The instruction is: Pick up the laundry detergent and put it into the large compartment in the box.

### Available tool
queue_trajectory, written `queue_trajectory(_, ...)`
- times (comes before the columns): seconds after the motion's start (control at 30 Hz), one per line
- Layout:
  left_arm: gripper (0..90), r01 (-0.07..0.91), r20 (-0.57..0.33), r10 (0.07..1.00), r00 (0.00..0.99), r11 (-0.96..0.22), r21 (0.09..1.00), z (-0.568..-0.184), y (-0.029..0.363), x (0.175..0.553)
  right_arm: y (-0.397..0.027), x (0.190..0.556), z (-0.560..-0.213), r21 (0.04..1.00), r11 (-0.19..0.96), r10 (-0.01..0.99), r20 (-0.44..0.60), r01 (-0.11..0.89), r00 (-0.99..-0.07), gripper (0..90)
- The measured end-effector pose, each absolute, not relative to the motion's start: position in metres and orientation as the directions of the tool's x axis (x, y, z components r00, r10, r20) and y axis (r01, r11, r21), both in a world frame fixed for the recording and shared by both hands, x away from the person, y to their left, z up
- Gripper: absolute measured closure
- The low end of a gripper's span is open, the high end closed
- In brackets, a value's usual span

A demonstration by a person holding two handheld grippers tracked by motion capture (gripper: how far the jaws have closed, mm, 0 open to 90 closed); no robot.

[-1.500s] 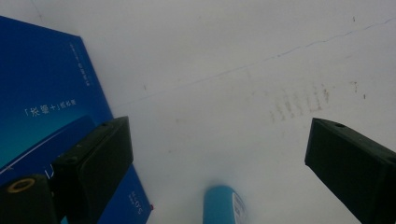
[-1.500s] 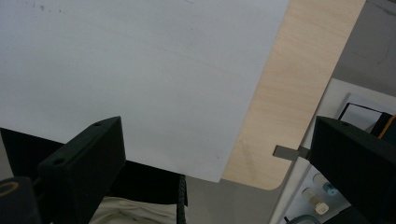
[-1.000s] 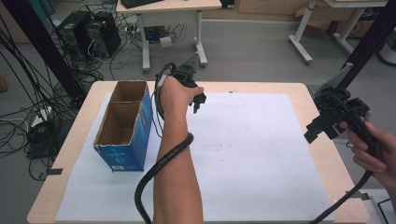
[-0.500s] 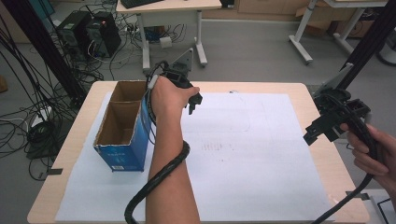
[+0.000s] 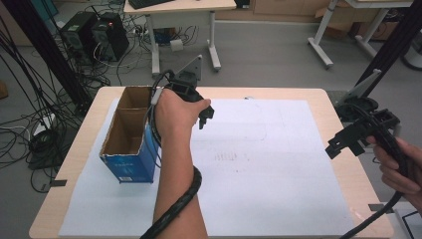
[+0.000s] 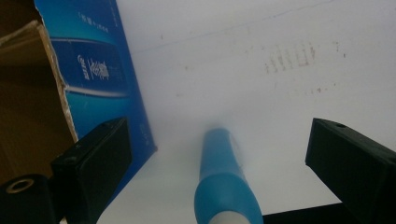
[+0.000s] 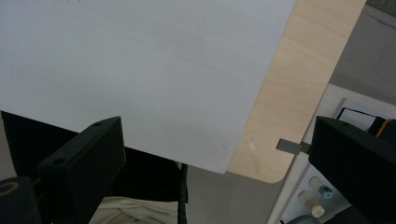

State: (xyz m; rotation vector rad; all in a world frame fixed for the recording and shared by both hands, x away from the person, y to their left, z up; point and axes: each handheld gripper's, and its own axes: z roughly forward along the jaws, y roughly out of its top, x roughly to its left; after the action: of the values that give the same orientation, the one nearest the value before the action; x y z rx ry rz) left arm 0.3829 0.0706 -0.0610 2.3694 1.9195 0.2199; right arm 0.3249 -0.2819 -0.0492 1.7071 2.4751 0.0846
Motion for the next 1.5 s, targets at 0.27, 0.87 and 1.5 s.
queue_trajectory(0.27, 7.5, 0.969, 0.051, 0.981, 0.185, -0.19, 0.155, -0.062, 0.073, 0.365, -0.28, 0.317, -0.049, 0.123, 0.364, 0.931, -0.078, 0.923, -0.357, 3.6)
queue_trajectory(0.87, 7.4, 0.979, 0.049, 0.986, 0.158, -0.163, 0.122, -0.079, 0.073, 0.343, -0.279, 0.296, -0.048, 0.135, 0.384, 0.923, -0.085, 0.913, -0.376, 3.7)
queue_trajectory(1.5, 7.1, 0.983, 0.049, 0.986, 0.159, -0.163, 0.083, -0.103, 0.075, 0.338, -0.277, 0.287, -0.048, 0.135, 0.394, 0.918, -0.097, 0.909, -0.383, 3.6)
